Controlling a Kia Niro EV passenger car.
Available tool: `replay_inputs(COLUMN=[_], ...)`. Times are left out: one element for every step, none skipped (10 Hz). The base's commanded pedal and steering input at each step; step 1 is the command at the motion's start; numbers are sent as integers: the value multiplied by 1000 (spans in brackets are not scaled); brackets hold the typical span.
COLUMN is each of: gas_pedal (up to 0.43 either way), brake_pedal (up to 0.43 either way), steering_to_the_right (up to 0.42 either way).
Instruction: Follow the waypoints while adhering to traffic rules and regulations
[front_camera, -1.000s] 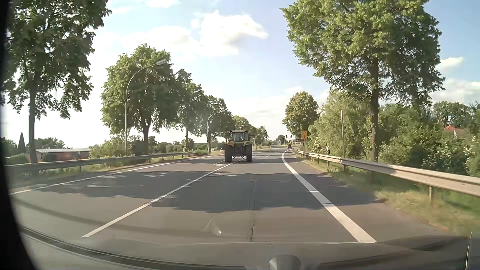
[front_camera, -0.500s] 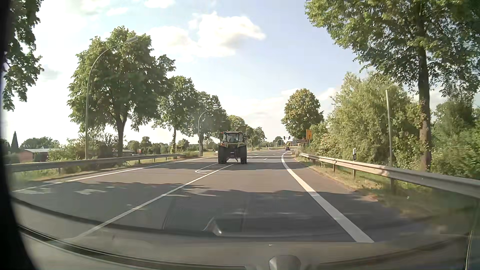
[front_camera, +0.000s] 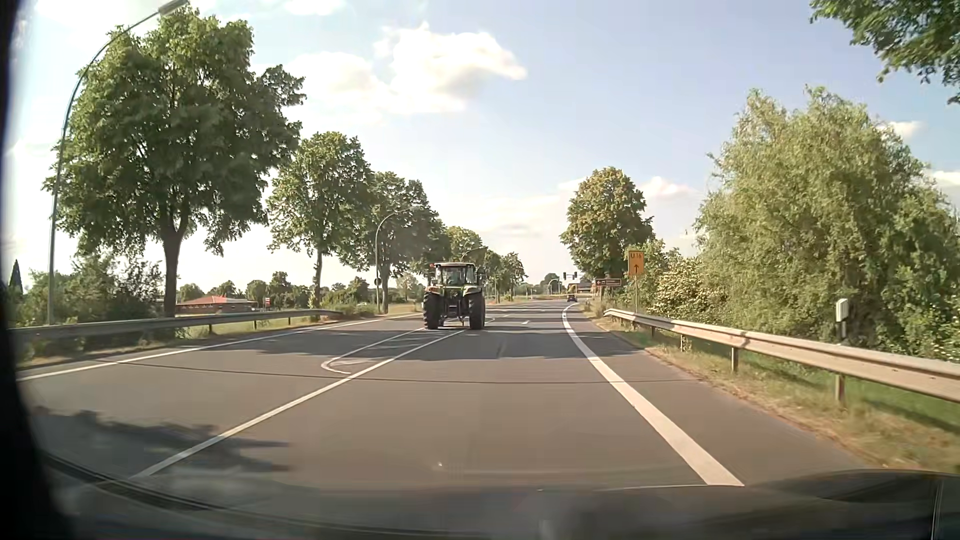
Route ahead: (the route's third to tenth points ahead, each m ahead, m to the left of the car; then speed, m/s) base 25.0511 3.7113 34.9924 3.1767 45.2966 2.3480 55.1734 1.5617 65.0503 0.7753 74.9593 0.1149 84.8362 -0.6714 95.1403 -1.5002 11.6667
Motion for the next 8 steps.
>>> replay_inputs(gas_pedal=[177, 177, 177, 177, 177, 177, 177, 177], brake_pedal=[6, 6, 6, 6, 6, 6, 12, 6], steering_to_the_right=[9, 9, 9, 9, 9, 9, 9, 9])
